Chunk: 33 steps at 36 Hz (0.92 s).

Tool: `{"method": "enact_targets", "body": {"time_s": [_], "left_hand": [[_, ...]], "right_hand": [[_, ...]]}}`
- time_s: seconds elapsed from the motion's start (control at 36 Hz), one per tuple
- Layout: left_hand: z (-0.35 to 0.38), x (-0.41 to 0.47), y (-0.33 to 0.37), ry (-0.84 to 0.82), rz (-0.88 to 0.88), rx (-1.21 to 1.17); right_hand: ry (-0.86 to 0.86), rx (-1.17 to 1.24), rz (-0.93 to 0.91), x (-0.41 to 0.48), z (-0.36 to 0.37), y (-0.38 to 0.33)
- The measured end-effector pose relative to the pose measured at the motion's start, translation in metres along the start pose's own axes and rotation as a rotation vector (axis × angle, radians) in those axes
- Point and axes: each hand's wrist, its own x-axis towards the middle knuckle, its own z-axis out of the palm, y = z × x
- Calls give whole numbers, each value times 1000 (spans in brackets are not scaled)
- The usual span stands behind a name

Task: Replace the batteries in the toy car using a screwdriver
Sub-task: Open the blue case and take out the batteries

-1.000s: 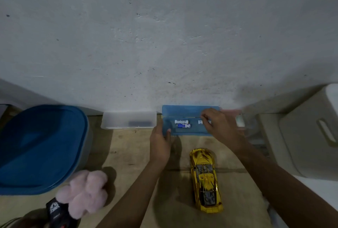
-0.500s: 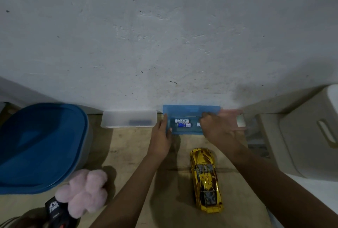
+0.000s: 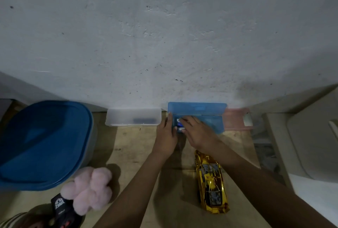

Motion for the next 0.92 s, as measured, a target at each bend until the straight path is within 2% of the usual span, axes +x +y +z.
{"method": "enact_targets", "body": {"time_s": [0.28, 0.61, 0.92], "left_hand": [[-3, -3, 0, -47, -28, -38], [-3, -4, -4, -36, -33, -68], [-3, -8, 1, -15, -30, -38]], "right_hand": [[-35, 11, -52, 6, 10, 8], [-185, 239, 41, 16, 3, 13], [-260, 209, 50, 18, -9, 11]]}}
